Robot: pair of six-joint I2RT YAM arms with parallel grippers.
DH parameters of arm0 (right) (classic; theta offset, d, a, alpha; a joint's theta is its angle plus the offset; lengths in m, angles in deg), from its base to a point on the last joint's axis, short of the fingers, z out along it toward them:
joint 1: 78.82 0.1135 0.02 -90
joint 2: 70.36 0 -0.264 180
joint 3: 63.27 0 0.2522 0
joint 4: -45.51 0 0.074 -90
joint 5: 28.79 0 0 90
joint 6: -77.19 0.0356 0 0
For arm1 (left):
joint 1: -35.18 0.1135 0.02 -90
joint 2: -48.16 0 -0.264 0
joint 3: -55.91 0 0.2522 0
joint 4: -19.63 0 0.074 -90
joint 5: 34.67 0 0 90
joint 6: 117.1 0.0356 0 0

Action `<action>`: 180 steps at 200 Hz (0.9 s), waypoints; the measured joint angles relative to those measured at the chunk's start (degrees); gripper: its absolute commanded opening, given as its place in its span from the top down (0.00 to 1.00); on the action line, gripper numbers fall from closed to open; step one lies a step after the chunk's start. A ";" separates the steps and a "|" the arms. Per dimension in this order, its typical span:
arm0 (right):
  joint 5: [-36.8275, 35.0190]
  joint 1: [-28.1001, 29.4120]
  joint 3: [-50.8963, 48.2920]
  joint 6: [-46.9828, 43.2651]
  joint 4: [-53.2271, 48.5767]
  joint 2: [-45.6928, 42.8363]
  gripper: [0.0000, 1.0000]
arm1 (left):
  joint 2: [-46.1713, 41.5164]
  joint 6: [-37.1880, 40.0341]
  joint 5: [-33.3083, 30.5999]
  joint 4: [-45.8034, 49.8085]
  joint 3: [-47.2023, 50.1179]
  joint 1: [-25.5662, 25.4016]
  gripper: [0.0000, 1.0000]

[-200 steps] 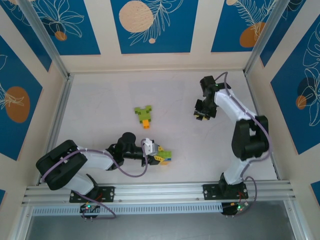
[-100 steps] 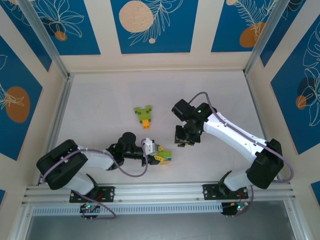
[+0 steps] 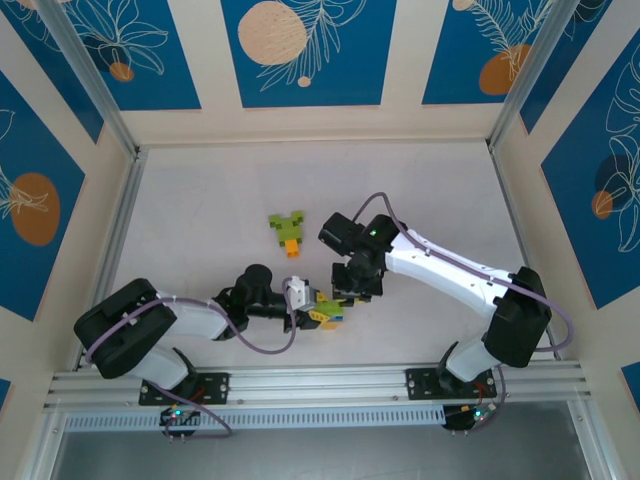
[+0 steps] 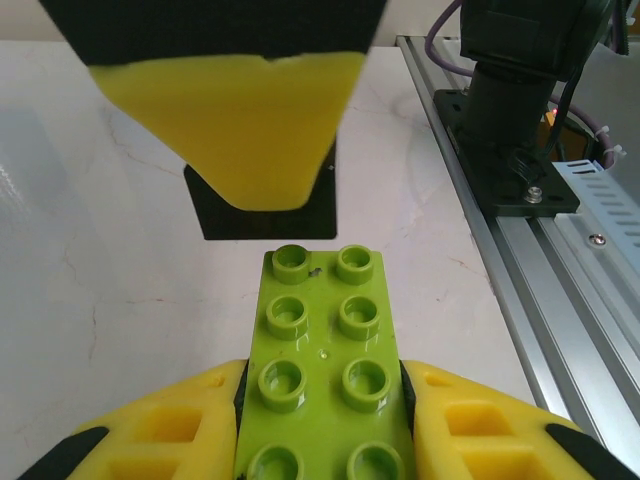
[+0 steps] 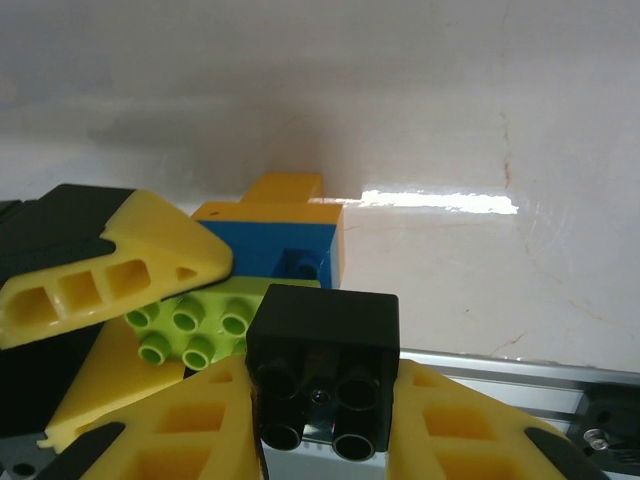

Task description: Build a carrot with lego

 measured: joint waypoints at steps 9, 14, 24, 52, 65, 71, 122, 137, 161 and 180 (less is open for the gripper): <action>0.17 0.22 0.00 0.15 0.04 0.00 0.72 | 0.00 0.00 0.00 0.00 0.00 0.00 0.74; 0.35 0.39 0.00 0.17 0.04 0.00 0.71 | 0.00 0.00 0.00 0.00 0.00 0.00 0.74; 0.57 0.57 0.00 0.35 0.02 0.00 0.71 | 0.00 0.00 0.02 0.00 0.00 0.00 0.74; 0.83 1.25 -0.02 0.55 0.02 0.00 0.71 | 0.00 0.00 0.00 0.00 0.00 0.00 0.74; 0.98 1.46 -0.04 0.57 0.02 0.00 0.72 | 0.00 0.00 0.02 0.02 0.00 0.00 0.74; 1.01 1.55 -0.07 0.59 0.02 0.02 0.72 | 0.00 0.00 0.00 0.02 0.00 0.00 0.74; 1.01 1.75 -1.11 1.18 -0.13 0.31 0.72 | 0.00 0.00 0.00 0.02 0.00 0.00 0.74; 1.36 1.88 -1.55 1.18 0.72 0.31 0.72 | 0.00 0.02 0.02 0.02 0.00 0.00 0.75; 1.40 2.01 -2.67 1.16 2.05 0.28 0.72 | 0.00 0.17 0.04 0.04 -0.02 0.00 0.75; 1.44 2.01 -2.84 1.16 2.21 0.28 0.72 | 0.00 0.20 0.04 0.04 -0.02 0.00 0.75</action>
